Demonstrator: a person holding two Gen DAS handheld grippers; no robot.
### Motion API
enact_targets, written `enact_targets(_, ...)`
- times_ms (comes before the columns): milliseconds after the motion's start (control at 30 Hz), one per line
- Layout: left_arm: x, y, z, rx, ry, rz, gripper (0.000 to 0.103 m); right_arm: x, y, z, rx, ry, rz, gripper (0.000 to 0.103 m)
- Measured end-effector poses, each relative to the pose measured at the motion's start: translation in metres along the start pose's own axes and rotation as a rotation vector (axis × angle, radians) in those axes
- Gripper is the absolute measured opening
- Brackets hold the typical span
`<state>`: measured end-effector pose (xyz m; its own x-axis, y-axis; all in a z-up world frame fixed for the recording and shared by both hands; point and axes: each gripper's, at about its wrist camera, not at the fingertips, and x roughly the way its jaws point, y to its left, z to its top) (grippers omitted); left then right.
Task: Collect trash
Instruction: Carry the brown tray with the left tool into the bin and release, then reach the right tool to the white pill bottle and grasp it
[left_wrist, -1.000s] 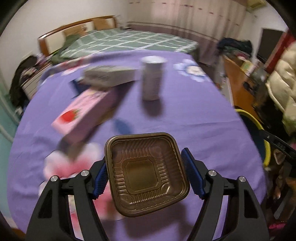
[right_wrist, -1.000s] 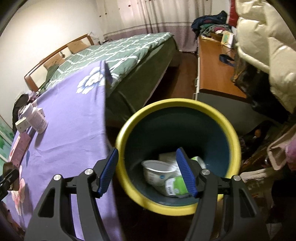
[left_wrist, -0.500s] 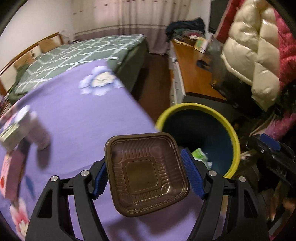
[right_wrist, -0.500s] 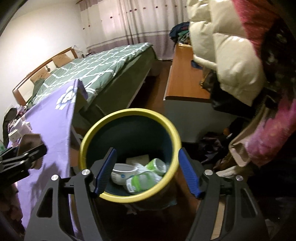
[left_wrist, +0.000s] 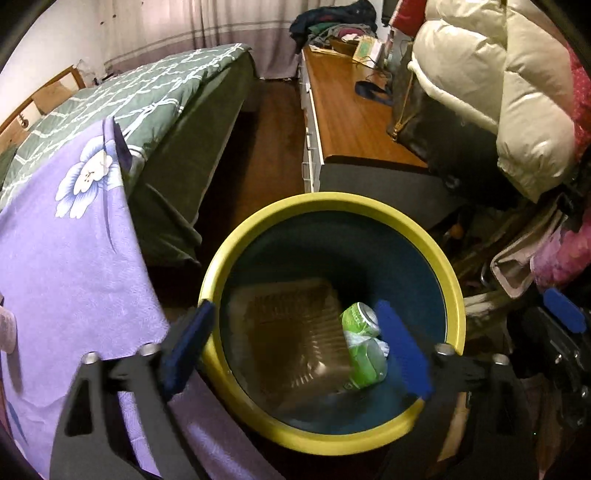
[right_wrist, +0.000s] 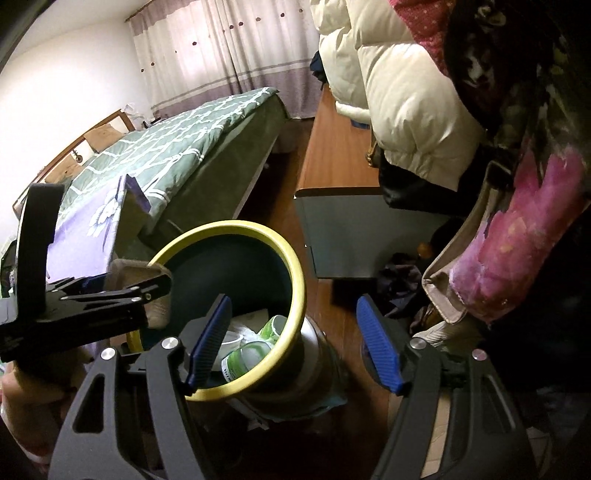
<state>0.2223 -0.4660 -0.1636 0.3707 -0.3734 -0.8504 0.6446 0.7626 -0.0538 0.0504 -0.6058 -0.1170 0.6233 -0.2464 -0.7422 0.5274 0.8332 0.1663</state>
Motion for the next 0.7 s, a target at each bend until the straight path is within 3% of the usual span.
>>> enact_targets(300,-0.06,0.057,-0.03,-0.133,-0.097,-0.008,0.094,0.01,0.018,-0.001,-0.029,0.021,0.024,0.068)
enact_targets(500,-0.119,0.126,-0.063,-0.248,-0.181,0.084,0.096,0.014,0.052,-0.004,-0.08,0.043,0.079,0.068)
enact_targets(700,-0.174,0.203,-0.11,-0.38,-0.255,0.208,0.097,0.017,0.117,-0.007,-0.184,0.068,0.153,0.068)
